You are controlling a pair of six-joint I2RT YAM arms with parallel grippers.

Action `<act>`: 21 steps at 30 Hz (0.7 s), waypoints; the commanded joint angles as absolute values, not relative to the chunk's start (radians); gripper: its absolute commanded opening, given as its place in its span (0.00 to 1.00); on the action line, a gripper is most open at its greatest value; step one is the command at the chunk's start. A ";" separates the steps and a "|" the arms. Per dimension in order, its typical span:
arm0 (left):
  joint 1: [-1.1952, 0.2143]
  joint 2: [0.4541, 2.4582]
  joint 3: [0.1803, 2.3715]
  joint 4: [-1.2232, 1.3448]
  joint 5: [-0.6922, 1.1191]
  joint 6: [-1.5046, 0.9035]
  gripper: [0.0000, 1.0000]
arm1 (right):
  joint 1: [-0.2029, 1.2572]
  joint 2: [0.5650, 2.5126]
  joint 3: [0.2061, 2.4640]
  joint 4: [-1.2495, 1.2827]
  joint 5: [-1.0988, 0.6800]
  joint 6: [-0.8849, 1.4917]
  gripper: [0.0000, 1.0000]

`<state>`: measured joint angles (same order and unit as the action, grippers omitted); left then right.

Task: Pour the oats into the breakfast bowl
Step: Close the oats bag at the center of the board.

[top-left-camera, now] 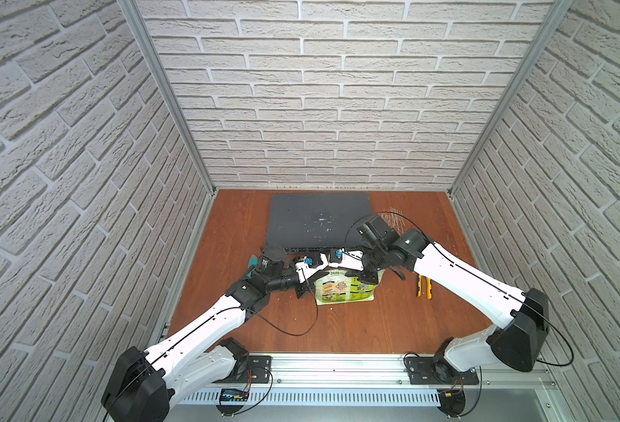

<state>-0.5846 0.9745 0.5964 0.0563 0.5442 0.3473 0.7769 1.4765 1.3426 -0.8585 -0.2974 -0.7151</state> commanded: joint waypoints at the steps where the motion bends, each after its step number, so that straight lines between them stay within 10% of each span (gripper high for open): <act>1: -0.573 0.954 0.573 0.101 0.522 0.337 0.00 | 0.784 1.476 1.367 -0.840 -0.343 -0.727 0.03; 6: -0.573 0.952 0.571 0.106 0.527 0.331 0.00 | 0.785 1.474 1.344 -0.774 -0.412 -0.702 0.27; 10: -0.572 0.954 0.573 0.117 0.541 0.326 0.00 | 0.784 1.502 1.354 -0.762 -0.426 -0.698 0.05; 17: -0.572 0.958 0.574 0.118 0.541 0.327 0.00 | 0.784 1.502 1.353 -0.760 -0.400 -0.697 0.19; 21: -0.570 0.954 0.574 0.119 0.540 0.328 0.00 | 0.768 1.491 1.355 -0.846 -0.340 -0.727 0.04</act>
<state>-0.5789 0.9657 0.5846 0.0719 0.5426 0.3378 0.7750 1.4971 1.3453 -0.7868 -0.3740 -0.7113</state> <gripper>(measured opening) 0.055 0.055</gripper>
